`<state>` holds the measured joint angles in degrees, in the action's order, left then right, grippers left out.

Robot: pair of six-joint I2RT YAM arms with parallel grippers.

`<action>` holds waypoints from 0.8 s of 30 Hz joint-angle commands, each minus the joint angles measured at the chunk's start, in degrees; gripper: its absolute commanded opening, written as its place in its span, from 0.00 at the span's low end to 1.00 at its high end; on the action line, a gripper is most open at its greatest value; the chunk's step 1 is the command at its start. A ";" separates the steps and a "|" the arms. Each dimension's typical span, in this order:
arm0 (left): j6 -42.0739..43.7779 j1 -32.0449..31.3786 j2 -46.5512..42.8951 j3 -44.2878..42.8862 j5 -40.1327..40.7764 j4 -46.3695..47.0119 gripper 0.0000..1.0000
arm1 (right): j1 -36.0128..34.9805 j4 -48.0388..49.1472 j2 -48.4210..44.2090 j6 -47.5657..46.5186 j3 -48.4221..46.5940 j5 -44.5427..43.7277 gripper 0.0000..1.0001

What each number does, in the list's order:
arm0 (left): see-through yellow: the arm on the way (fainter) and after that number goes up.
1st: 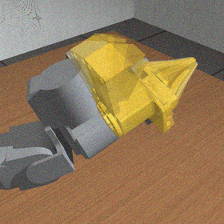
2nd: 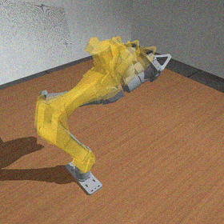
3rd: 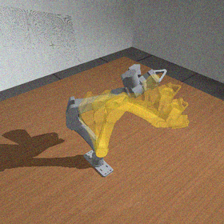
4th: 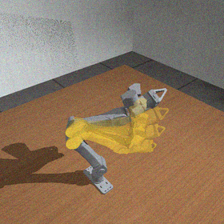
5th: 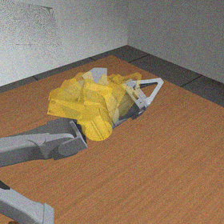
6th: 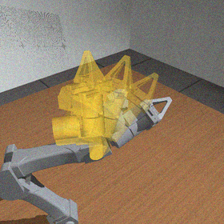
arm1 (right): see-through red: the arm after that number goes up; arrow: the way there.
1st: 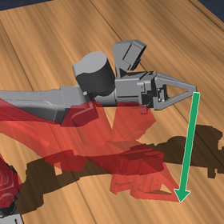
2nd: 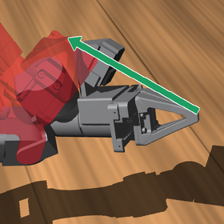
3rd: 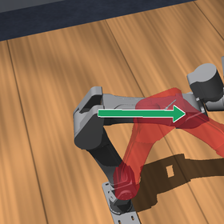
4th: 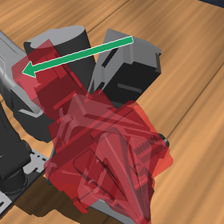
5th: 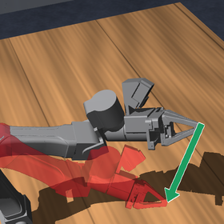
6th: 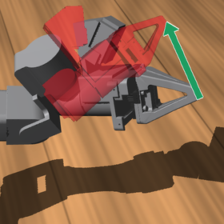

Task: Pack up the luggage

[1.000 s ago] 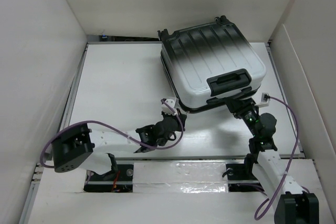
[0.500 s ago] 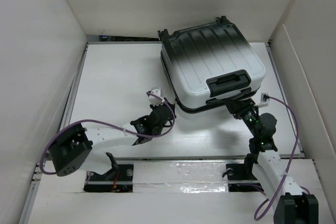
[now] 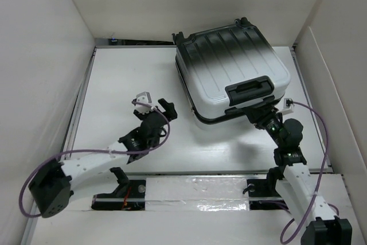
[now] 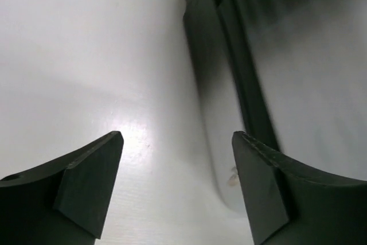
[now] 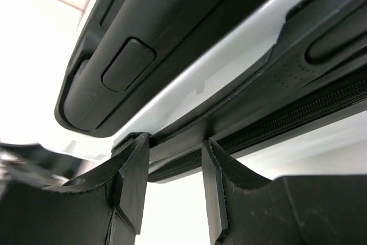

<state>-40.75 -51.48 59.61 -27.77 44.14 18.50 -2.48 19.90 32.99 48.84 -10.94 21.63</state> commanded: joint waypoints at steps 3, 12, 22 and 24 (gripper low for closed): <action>4.54 0.94 -10.47 -1.50 1.57 -0.66 0.80 | -11.47 -6.26 -3.28 -13.06 -6.28 -2.72 0.00; 7.35 0.95 -19.96 -2.73 -2.30 -3.47 0.82 | -45.04 -11.02 5.93 -17.11 -15.15 -21.88 0.00; 6.83 -0.11 -26.65 -4.48 -2.21 -7.08 0.83 | -60.98 -22.51 9.36 -28.69 -29.12 -37.01 0.17; 6.91 -0.81 -28.93 -5.19 -2.83 -6.99 0.84 | -60.98 -28.38 10.59 -33.09 -35.97 -37.09 0.40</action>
<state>-34.54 -51.55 33.34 -29.61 42.04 10.81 -63.07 -2.35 42.85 24.91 -38.57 -10.79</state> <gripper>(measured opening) 0.834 0.359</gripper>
